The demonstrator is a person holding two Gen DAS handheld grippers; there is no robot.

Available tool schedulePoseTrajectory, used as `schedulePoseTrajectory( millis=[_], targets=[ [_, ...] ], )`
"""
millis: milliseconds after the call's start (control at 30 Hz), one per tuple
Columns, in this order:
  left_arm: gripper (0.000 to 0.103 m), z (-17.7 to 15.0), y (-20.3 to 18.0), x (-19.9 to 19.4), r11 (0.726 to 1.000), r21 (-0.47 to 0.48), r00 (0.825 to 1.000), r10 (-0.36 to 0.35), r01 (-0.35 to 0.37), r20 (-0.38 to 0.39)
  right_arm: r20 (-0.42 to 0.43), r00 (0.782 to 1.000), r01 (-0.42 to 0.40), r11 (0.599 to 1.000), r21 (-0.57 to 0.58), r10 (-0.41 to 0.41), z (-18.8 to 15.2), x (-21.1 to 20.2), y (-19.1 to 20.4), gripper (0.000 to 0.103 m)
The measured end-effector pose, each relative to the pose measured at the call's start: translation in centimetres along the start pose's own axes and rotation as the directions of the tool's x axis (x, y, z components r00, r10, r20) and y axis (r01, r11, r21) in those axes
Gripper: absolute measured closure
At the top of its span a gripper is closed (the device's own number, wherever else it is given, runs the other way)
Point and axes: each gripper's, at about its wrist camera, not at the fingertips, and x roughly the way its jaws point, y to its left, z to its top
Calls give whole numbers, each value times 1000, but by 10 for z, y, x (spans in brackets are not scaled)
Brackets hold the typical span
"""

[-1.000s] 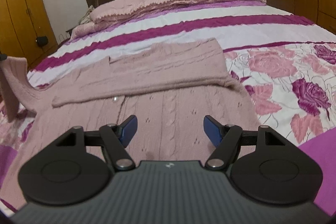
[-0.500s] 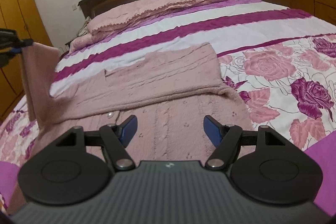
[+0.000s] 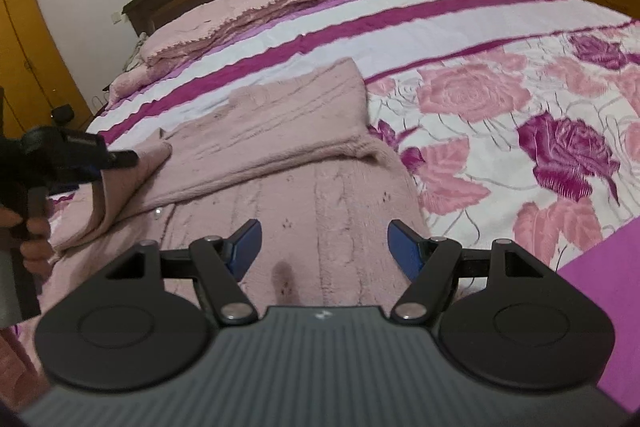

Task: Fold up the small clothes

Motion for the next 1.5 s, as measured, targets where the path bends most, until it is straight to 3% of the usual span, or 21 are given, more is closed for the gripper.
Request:
schedulePoseTrajectory(
  millis=[100, 167, 300, 467, 567, 733, 833, 1000, 1267, 1500],
  targets=[
    [76, -5, -1, 15, 1000, -2, 996, -11, 11, -86, -2, 1000, -3, 1000, -5, 3, -2, 1, 1, 32],
    [70, -8, -1, 13, 1000, -11, 995, -17, 16, -95, -1, 1000, -8, 1000, -11, 8, -2, -2, 3, 32],
    [50, -15, 8, -9, 999, -20, 995, -28, 26, -96, 9, 1000, -13, 1000, -20, 13, 1, -7, 6, 32],
    [49, -28, 34, -57, 999, -49, 995, -6, 1, -98, 21, 999, -47, 998, -51, 48, 7, -14, 22, 32],
    [48, -40, 58, -85, 995, -71, 992, 64, -73, -111, 12, 996, -92, 993, -75, 93, 10, -16, 36, 32],
    [48, -53, 100, -117, 971, -86, 967, 210, -224, -145, -21, 986, -164, 974, -154, 163, 13, -11, 72, 32],
    [48, -58, 119, -128, 957, -89, 953, 261, -276, -154, -69, 970, -242, 959, -148, 234, 16, -3, 95, 32],
    [48, -64, 139, -138, 946, -117, 946, 282, -302, -162, -129, 946, -321, 912, -257, 297, 15, 7, 150, 32],
    [48, -73, 154, -142, 929, -139, 933, 321, -344, -161, -267, 896, -439, 796, -416, 354, 2, 49, 234, 32],
    [48, -81, 174, -151, 913, -161, 923, 349, -374, -161, -313, 879, -476, 706, -525, 360, -14, 85, 282, 33]
  ],
)
